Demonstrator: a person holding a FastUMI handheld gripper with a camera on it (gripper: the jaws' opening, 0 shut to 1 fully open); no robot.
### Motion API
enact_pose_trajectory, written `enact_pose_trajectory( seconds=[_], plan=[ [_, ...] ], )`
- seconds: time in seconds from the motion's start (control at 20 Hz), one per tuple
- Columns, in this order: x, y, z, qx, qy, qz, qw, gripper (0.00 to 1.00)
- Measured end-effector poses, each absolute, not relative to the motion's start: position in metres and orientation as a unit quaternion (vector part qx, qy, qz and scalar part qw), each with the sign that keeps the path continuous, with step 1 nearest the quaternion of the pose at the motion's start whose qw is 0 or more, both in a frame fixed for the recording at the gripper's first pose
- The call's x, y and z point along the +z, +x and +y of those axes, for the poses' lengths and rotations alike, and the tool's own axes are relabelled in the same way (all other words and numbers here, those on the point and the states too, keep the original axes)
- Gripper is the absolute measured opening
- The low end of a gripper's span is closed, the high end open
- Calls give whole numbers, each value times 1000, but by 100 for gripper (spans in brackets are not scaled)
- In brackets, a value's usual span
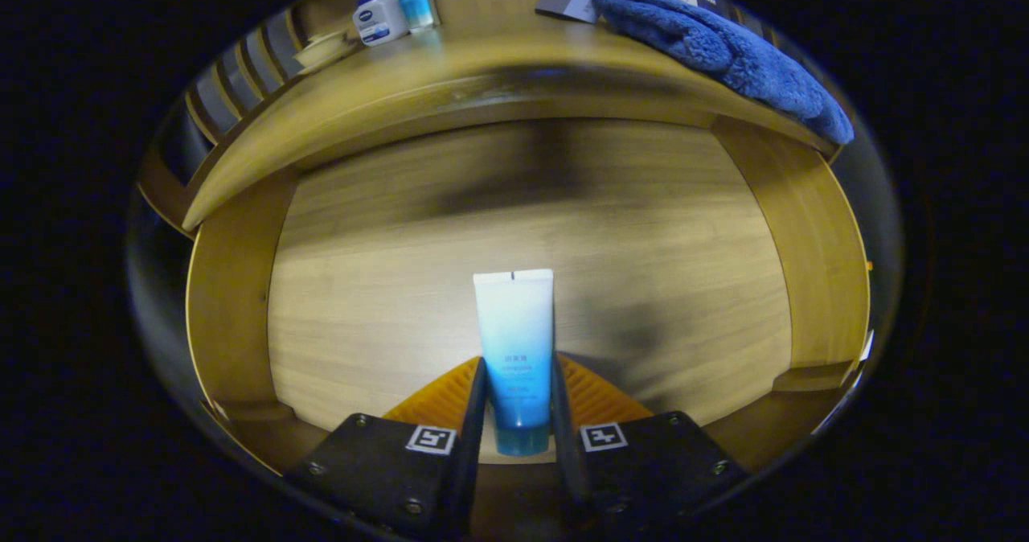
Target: Pull open the drawer, take out the items inside it, and place them on the countertop above the cabinet.
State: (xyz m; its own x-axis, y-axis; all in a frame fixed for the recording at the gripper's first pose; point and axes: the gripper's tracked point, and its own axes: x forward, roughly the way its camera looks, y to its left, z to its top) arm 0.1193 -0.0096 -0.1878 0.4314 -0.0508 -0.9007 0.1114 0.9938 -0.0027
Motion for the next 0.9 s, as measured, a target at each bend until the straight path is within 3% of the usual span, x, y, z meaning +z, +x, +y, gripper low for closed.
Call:
enact_pose_trajectory(
  seconds=[0.25,0.45,0.9],
  plan=[
    [-160,112,6,-3,51,472,880,42],
    [-116,107,11,29,52,377,924,42],
    [-20,91,-4,41,125,205,970,42]
  ],
)
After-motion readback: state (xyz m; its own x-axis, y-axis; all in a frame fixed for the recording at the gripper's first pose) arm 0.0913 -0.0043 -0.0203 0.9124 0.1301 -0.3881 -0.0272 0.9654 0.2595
